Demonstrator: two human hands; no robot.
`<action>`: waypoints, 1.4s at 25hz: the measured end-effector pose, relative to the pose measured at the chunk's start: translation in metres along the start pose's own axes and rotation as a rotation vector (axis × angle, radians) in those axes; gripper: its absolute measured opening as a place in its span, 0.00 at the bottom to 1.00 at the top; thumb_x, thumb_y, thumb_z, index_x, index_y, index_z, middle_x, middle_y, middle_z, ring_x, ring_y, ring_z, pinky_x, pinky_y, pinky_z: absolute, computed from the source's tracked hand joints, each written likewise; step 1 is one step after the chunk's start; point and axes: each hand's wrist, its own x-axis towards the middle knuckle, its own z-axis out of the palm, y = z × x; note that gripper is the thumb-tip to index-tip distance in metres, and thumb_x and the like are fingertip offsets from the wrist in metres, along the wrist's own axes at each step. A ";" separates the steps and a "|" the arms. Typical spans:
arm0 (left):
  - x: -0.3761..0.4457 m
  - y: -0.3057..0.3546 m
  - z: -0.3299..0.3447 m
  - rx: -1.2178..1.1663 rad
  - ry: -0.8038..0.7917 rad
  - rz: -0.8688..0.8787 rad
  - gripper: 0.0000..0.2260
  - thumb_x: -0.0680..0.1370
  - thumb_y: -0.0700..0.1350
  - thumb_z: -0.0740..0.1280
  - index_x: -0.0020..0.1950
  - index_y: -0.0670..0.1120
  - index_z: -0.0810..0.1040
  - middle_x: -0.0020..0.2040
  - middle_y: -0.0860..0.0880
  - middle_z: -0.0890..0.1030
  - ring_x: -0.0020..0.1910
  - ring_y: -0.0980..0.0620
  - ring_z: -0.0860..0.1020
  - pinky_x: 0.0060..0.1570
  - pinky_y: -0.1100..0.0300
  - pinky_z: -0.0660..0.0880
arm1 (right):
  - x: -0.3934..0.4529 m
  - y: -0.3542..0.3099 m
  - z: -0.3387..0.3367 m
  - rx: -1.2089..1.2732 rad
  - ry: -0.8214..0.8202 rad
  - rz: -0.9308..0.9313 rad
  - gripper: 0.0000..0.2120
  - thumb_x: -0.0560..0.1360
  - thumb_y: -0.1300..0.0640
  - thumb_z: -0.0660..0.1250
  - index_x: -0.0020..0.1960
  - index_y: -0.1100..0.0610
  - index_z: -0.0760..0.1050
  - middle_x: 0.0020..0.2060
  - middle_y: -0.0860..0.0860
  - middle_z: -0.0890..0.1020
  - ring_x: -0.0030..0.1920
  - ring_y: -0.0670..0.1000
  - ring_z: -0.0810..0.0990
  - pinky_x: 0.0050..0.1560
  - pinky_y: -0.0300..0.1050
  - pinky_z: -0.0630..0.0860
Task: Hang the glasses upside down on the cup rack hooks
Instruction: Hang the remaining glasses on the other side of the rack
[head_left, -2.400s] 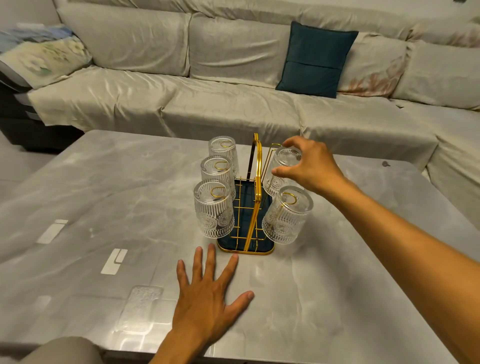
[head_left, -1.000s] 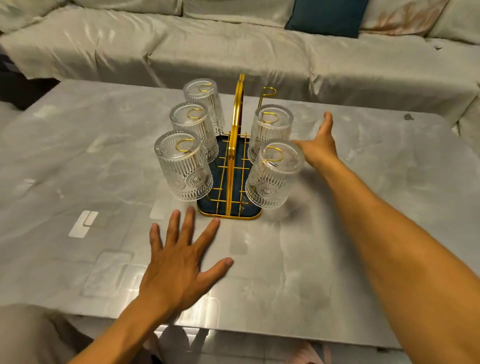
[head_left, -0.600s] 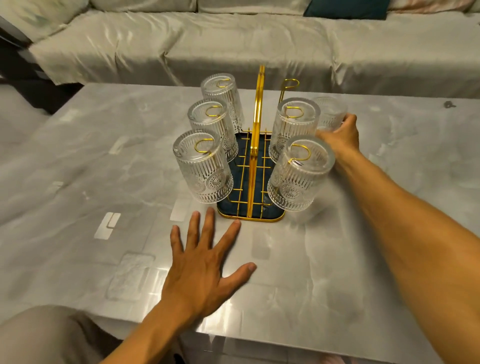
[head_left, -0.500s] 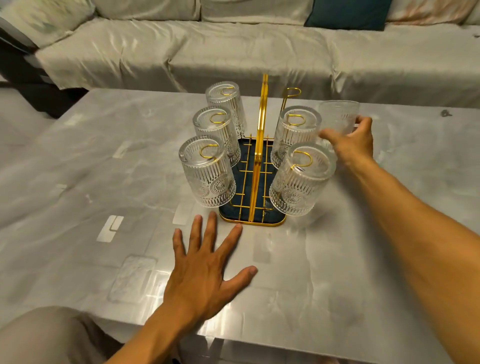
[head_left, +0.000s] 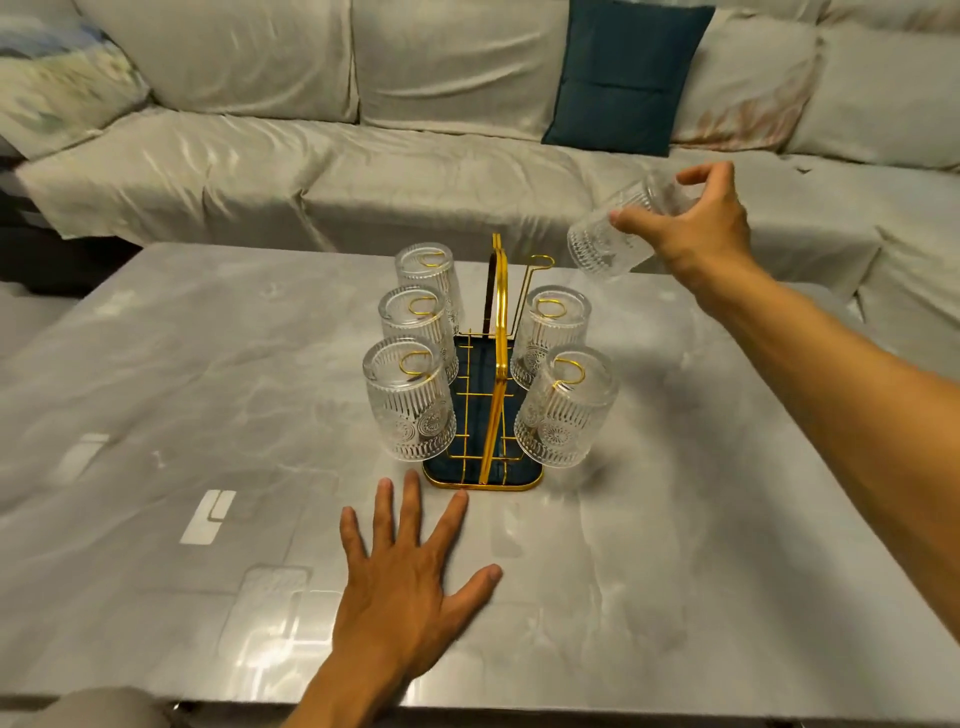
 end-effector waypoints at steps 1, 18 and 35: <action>0.001 -0.001 0.001 0.000 0.002 0.000 0.34 0.69 0.79 0.35 0.72 0.69 0.32 0.76 0.49 0.28 0.73 0.45 0.24 0.69 0.34 0.28 | 0.000 -0.007 0.006 -0.007 0.008 -0.017 0.37 0.59 0.37 0.77 0.61 0.50 0.65 0.52 0.47 0.72 0.50 0.50 0.72 0.41 0.39 0.71; 0.005 0.001 0.001 -0.008 0.083 0.032 0.35 0.74 0.76 0.49 0.76 0.60 0.63 0.78 0.42 0.59 0.78 0.36 0.52 0.67 0.34 0.46 | -0.006 -0.008 0.085 -0.255 -0.176 -0.142 0.29 0.61 0.47 0.79 0.57 0.54 0.71 0.53 0.54 0.79 0.47 0.52 0.74 0.42 0.46 0.73; 0.004 0.000 0.006 -0.033 0.132 0.027 0.35 0.73 0.76 0.50 0.75 0.60 0.63 0.78 0.42 0.60 0.75 0.46 0.41 0.67 0.33 0.46 | -0.006 -0.010 0.093 -0.268 -0.357 0.045 0.23 0.64 0.52 0.77 0.52 0.54 0.71 0.50 0.54 0.76 0.48 0.55 0.75 0.45 0.52 0.78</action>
